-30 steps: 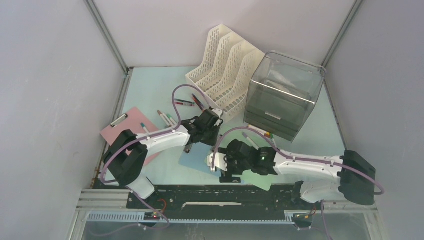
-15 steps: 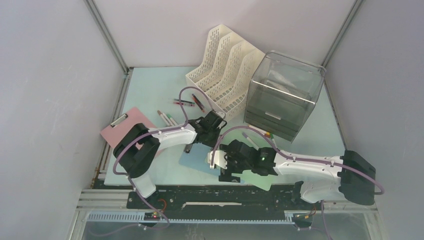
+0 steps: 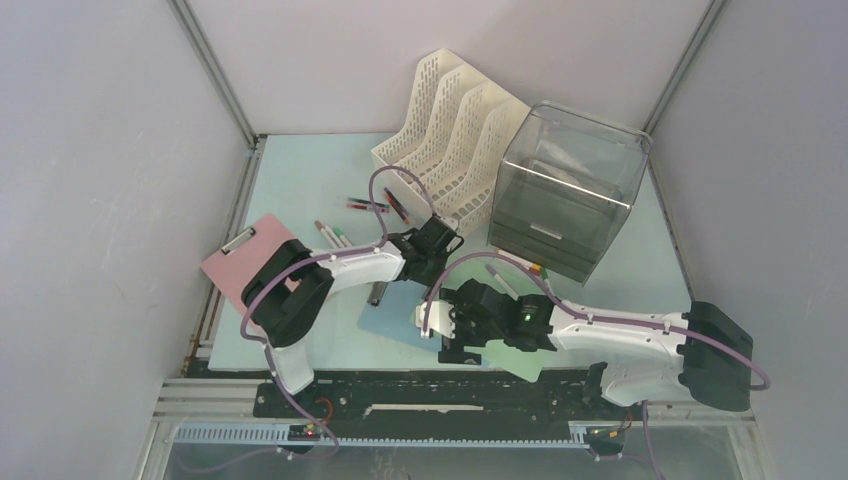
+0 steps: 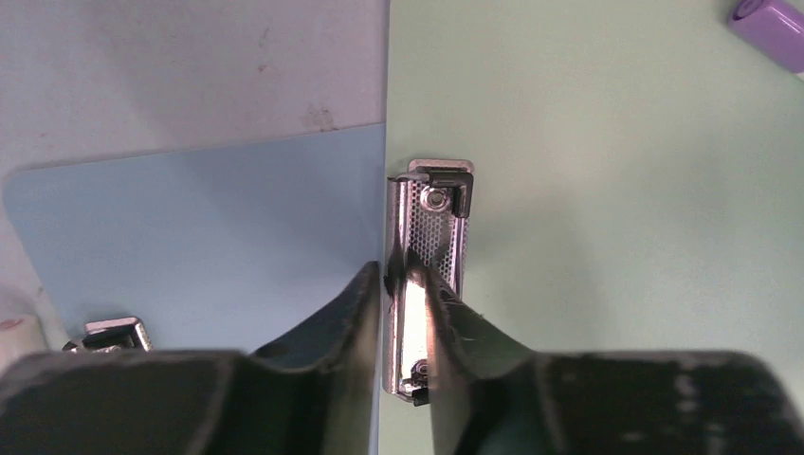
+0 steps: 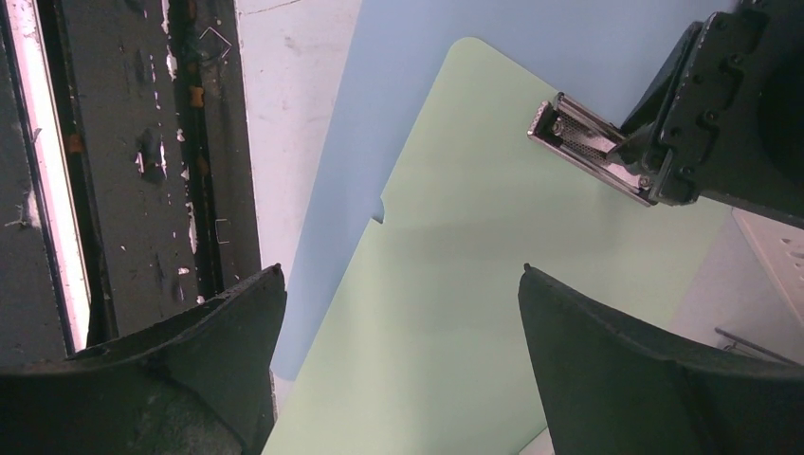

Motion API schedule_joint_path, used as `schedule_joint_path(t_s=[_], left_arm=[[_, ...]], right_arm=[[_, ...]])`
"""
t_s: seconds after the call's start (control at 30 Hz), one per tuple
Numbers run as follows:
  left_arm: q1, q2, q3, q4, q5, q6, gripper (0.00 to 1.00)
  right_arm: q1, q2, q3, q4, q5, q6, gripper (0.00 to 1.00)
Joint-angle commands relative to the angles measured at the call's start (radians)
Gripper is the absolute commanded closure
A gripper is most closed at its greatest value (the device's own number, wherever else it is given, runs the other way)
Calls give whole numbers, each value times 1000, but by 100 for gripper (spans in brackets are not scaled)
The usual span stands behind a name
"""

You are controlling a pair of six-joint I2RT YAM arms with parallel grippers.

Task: Organize the desk
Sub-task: Pick up the folder from the center of the board.

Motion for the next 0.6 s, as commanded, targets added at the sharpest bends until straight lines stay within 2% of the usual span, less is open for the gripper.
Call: schedule_joint_path(t_s=[0.0, 0.07, 0.1, 0.27, 0.57], left_arm=[[-6, 29, 23, 26, -2, 22, 81], [-5, 42, 20, 26, -4, 21, 97], [-6, 44, 16, 28, -5, 21, 100], [-6, 10, -4, 32, -31, 15, 100], [-17, -187, -4, 0, -80, -8, 100]], right_arm=[[5, -26, 19, -1, 1, -26, 0], [4, -29, 18, -3, 1, -30, 0], [3, -32, 17, -3, 1, -30, 0], [-13, -48, 18, -3, -6, -31, 0], [-53, -106, 44, -93, -113, -88, 0]])
